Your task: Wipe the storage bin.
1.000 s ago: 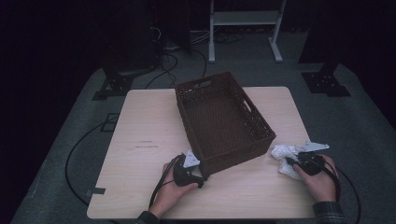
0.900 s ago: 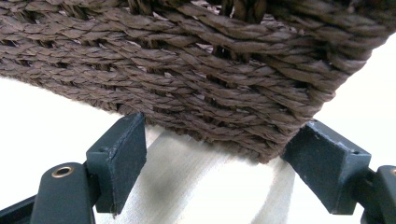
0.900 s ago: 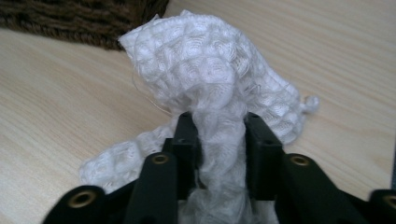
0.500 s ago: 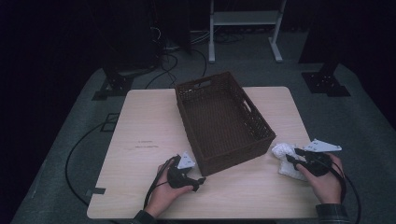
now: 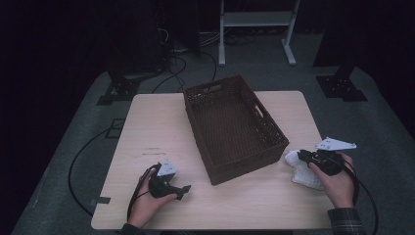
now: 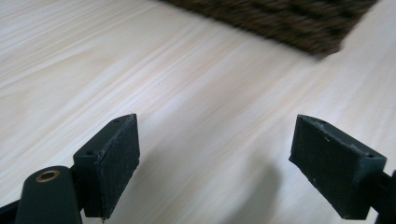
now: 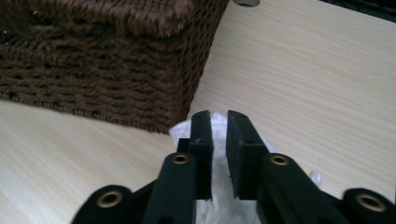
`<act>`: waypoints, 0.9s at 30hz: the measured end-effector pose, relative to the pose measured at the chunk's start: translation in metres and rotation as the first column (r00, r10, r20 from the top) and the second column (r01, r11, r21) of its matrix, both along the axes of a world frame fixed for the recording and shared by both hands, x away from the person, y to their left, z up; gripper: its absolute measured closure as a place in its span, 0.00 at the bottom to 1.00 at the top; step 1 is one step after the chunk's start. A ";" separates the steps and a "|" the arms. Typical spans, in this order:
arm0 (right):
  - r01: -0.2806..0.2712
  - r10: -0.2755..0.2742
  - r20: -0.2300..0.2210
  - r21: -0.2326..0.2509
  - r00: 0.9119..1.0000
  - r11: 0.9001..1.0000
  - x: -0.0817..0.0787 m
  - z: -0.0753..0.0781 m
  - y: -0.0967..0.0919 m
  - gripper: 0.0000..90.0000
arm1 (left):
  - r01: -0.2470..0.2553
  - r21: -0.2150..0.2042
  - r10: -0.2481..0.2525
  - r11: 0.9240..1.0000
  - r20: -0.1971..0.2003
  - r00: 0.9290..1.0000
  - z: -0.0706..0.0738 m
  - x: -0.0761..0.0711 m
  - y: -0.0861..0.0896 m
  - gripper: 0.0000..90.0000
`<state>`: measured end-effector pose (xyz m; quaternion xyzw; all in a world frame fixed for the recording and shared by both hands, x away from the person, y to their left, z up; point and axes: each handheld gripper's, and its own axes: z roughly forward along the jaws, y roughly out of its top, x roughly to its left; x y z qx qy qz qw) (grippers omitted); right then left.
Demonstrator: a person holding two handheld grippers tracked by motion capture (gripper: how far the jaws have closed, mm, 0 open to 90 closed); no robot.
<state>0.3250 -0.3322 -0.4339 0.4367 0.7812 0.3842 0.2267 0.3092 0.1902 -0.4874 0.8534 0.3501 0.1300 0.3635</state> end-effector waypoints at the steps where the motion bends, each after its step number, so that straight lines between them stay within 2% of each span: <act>1: -0.001 0.001 0.000 0.000 1.000 1.000 0.003 0.000 0.001 0.93 | -0.016 -0.002 0.016 1.000 0.002 1.000 0.000 0.001 0.005 0.17; 4: -0.004 0.004 0.001 0.007 1.000 1.000 0.007 0.002 0.001 0.98 | -0.041 -0.003 0.041 0.999 0.000 0.999 0.000 0.003 0.015 0.16; 5: -0.013 0.013 0.007 0.032 1.000 0.999 0.012 0.003 0.002 1.00 | -0.066 -0.013 0.066 0.998 -0.006 0.998 -0.001 0.006 0.023 0.15; 7: -0.017 0.017 0.013 0.048 1.000 0.999 0.016 0.004 0.003 1.00 | -0.089 -0.013 0.089 0.996 -0.009 0.996 -0.002 0.008 0.031 0.14; 9: -0.026 0.026 0.012 0.066 1.000 0.997 0.020 0.005 0.005 1.00 | -0.101 -0.002 0.101 0.995 -0.009 0.995 -0.004 0.011 0.037 0.12; 11: -0.029 0.027 0.018 0.063 0.999 0.998 0.025 0.007 0.007 1.00 | -0.117 0.009 0.117 0.993 -0.008 0.993 -0.006 0.013 0.042 0.11; 18: -0.040 0.037 0.035 0.081 0.999 0.996 0.036 0.013 0.012 1.00 | -0.124 0.016 0.124 0.992 0.014 0.992 -0.009 0.014 0.053 0.08; 22: -0.050 0.046 0.046 0.086 0.998 0.995 0.038 0.016 0.016 1.00 | -0.125 0.019 0.124 0.992 0.046 0.991 -0.013 0.016 0.054 0.04; 27: -0.064 0.059 0.050 0.086 0.997 0.994 0.037 0.017 0.017 1.00 | -0.114 0.024 0.113 0.993 0.046 0.993 -0.013 0.016 0.055 0.02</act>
